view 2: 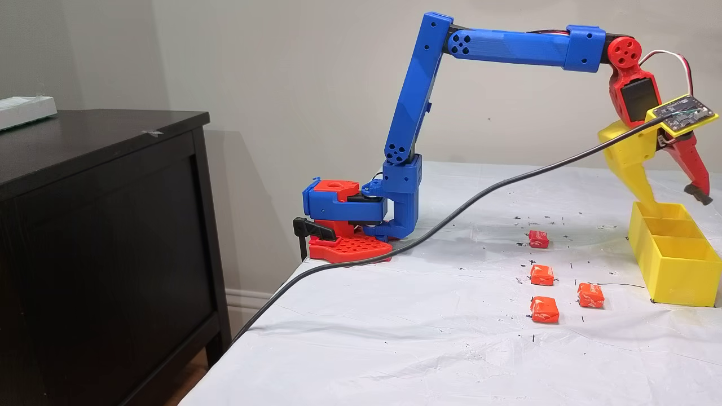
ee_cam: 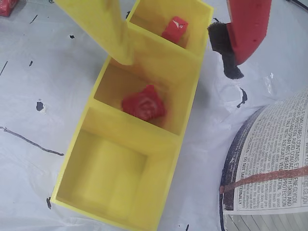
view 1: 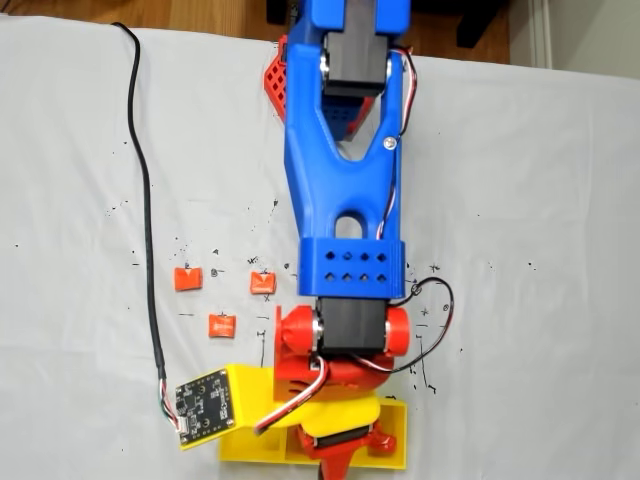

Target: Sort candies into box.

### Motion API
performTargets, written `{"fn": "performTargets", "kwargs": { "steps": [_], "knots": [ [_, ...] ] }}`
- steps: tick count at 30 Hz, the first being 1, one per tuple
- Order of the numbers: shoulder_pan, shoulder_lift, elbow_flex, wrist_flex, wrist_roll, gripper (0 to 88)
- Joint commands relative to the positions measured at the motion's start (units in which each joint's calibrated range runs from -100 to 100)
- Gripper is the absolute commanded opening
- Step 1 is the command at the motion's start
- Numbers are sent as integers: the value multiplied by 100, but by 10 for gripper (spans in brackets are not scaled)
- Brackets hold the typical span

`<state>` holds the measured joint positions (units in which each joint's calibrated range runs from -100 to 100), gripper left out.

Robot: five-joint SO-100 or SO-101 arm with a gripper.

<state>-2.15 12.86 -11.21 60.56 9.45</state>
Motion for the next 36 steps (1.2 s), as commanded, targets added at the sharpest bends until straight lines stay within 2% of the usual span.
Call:
{"fn": "performTargets", "kwargs": {
  "steps": [1,6,8,11,12,22,36],
  "knots": [
    [79,-404,-550,56,-24,259],
    [79,-540,-468,89,5,213],
    [79,-607,-432,89,5,160],
    [79,-743,-359,105,-5,14],
    [79,-802,-331,121,-10,2],
    [52,-1447,78,555,-20,2],
    [-365,-2914,2882,809,5,2]
  ]
}}
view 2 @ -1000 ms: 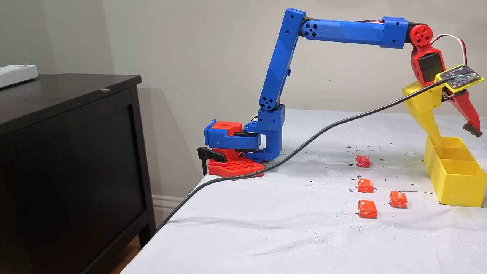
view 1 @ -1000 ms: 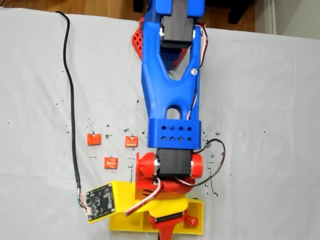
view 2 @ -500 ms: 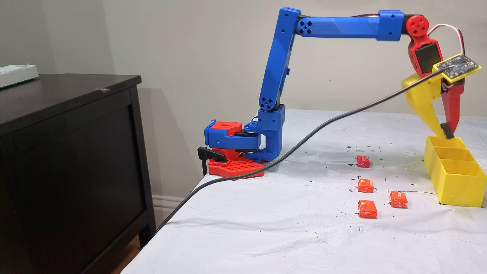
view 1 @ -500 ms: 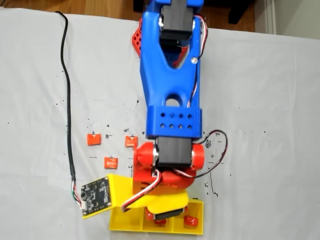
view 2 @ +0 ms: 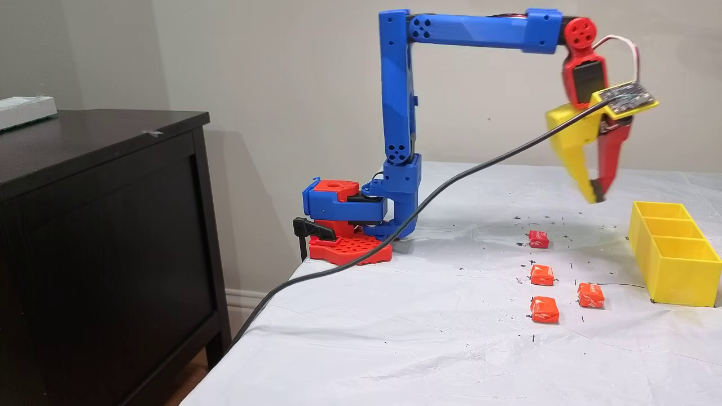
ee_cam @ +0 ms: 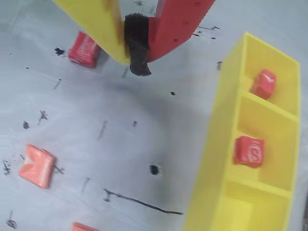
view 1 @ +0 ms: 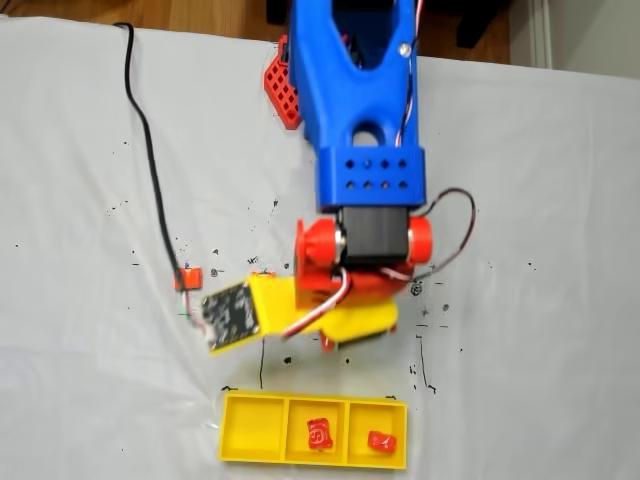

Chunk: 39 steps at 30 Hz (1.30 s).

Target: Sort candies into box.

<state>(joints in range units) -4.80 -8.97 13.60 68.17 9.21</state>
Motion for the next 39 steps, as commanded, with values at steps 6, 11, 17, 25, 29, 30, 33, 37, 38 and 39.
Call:
{"fn": "performTargets", "kwargs": {
  "steps": [6,11,17,25,29,30,33,37,38,39],
  "knots": [
    [-199,-672,711,186,0,2],
    [-290,-545,875,145,-103,2],
    [-299,-359,893,227,-215,161],
    [-326,-172,911,219,-249,221],
    [-362,-138,1020,211,-264,262],
    [-372,-138,1048,211,-269,270],
    [-408,-113,1121,170,-293,278],
    [-480,15,1157,80,-347,276],
    [-498,57,1157,55,-366,276],
    [-516,91,1157,31,-381,279]
  ]
}}
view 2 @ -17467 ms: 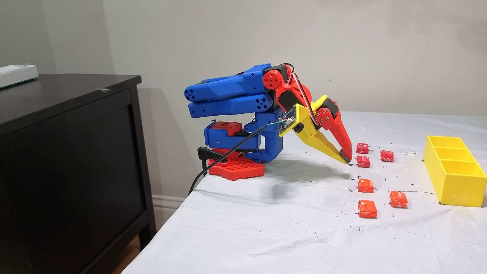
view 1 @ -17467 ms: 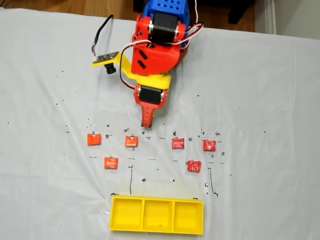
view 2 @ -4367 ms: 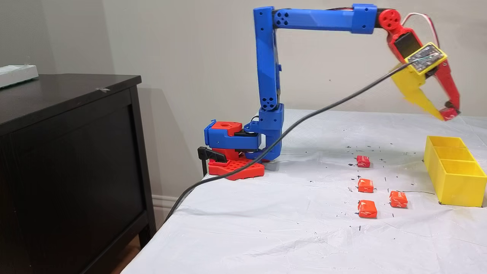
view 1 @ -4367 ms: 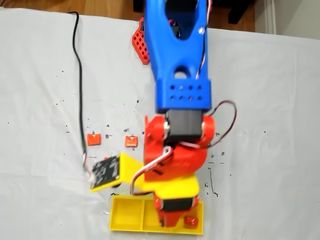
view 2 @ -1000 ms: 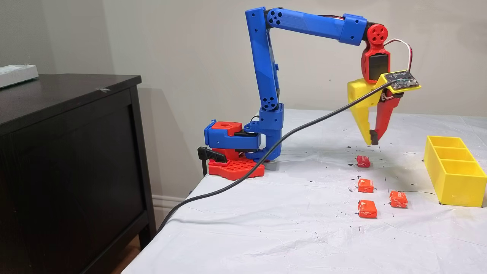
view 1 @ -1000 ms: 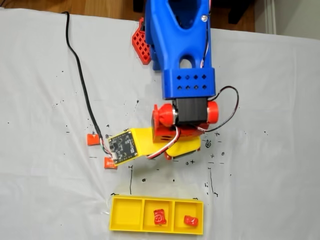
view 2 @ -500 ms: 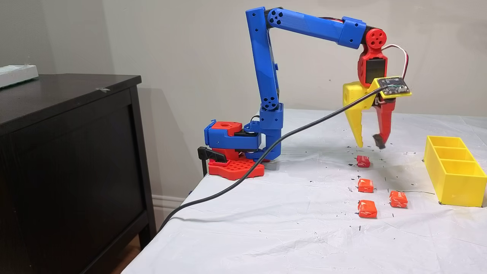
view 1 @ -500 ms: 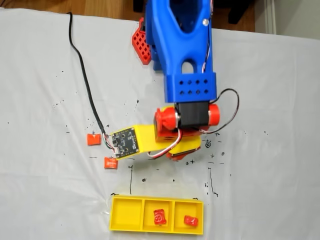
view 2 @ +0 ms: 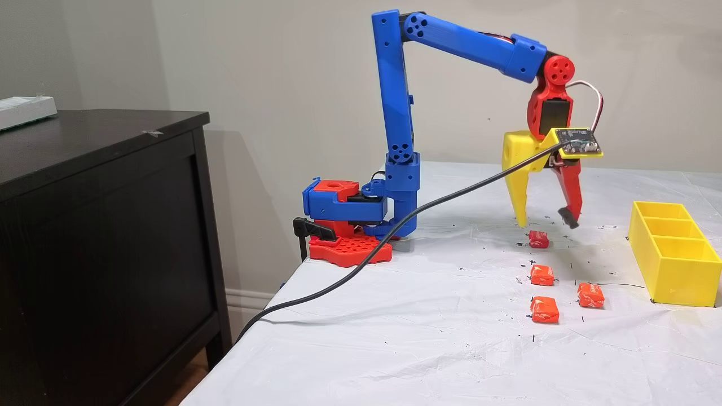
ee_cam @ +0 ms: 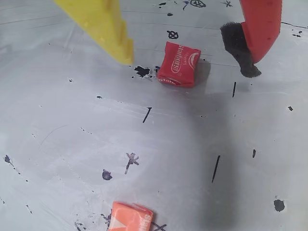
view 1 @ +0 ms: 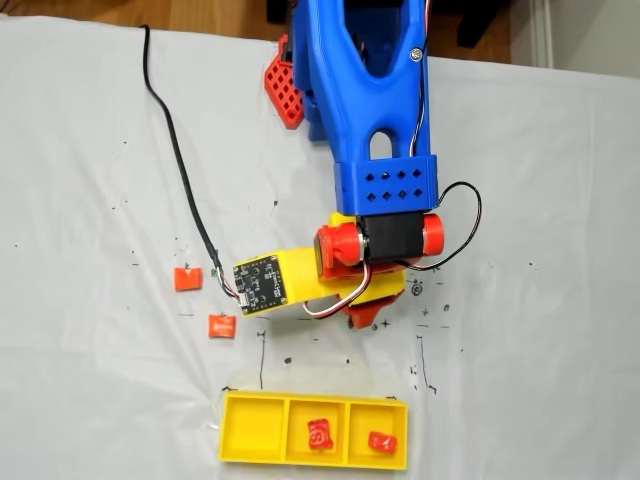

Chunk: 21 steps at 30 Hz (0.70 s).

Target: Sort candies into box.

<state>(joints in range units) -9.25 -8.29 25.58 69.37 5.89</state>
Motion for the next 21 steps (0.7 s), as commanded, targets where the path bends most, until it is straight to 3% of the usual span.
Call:
{"fn": "performTargets", "kwargs": {
  "steps": [1,21],
  "knots": [
    [-90,49,-41,-121,-68,282],
    [-307,693,-22,-596,-195,309]
  ]
}}
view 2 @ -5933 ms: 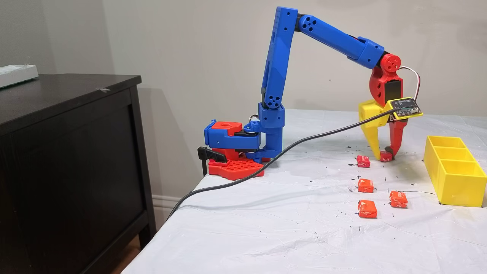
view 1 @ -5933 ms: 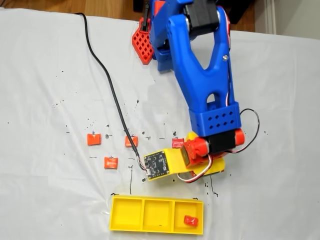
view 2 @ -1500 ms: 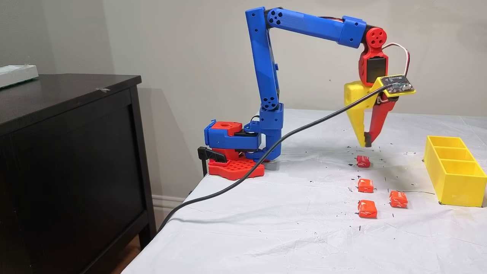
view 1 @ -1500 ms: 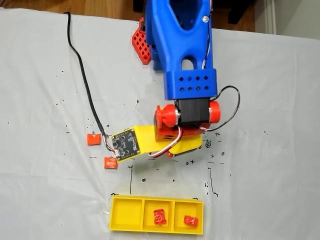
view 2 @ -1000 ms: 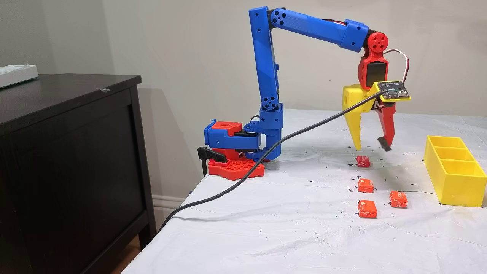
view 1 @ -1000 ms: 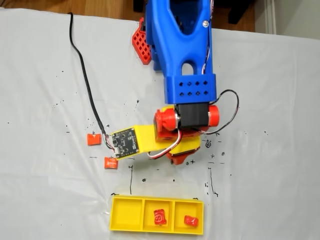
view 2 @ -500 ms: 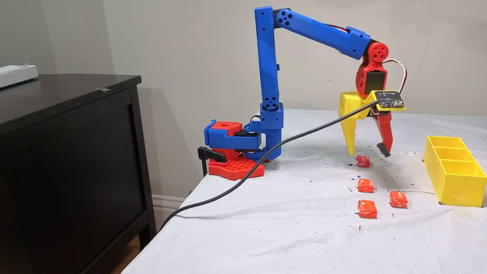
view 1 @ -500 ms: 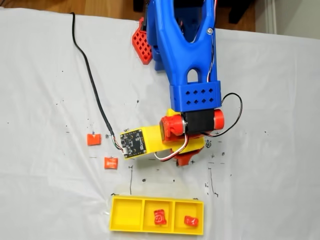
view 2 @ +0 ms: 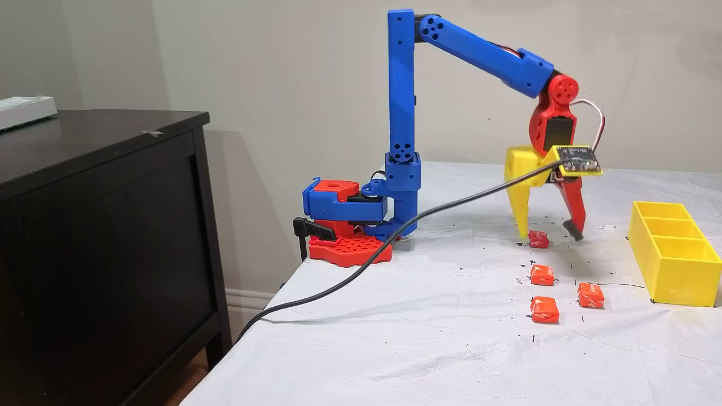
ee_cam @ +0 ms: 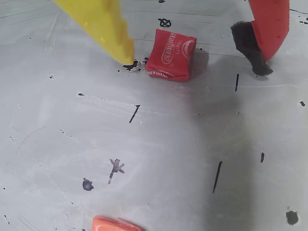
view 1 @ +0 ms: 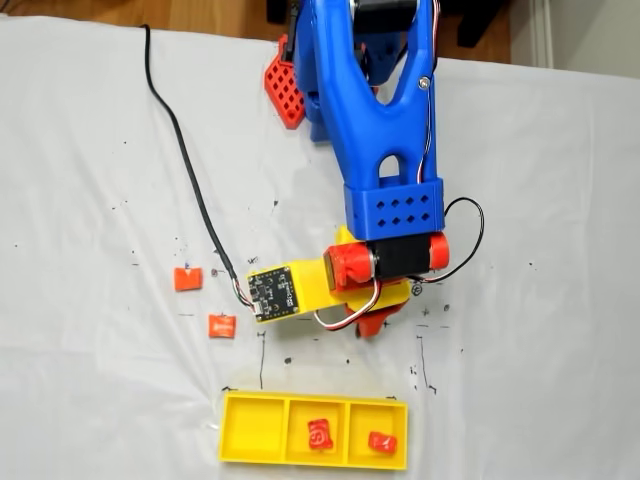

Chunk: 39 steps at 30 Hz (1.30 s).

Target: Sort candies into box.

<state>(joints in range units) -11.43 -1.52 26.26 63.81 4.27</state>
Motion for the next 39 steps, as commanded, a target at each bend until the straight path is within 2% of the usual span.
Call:
{"fn": "performTargets", "kwargs": {
  "steps": [1,8,14,17,18,25,32,39],
  "knots": [
    [-89,42,-100,-49,-34,307],
    [-125,347,-136,-278,-59,303],
    [-116,407,-182,-253,-98,256],
    [-98,263,-91,-270,-107,171],
    [-80,152,-45,-253,-117,70],
    [47,-484,-82,-24,-112,2],
    [301,-1383,-455,418,59,2],
    [826,-1782,-1365,328,259,2]
  ]
}}
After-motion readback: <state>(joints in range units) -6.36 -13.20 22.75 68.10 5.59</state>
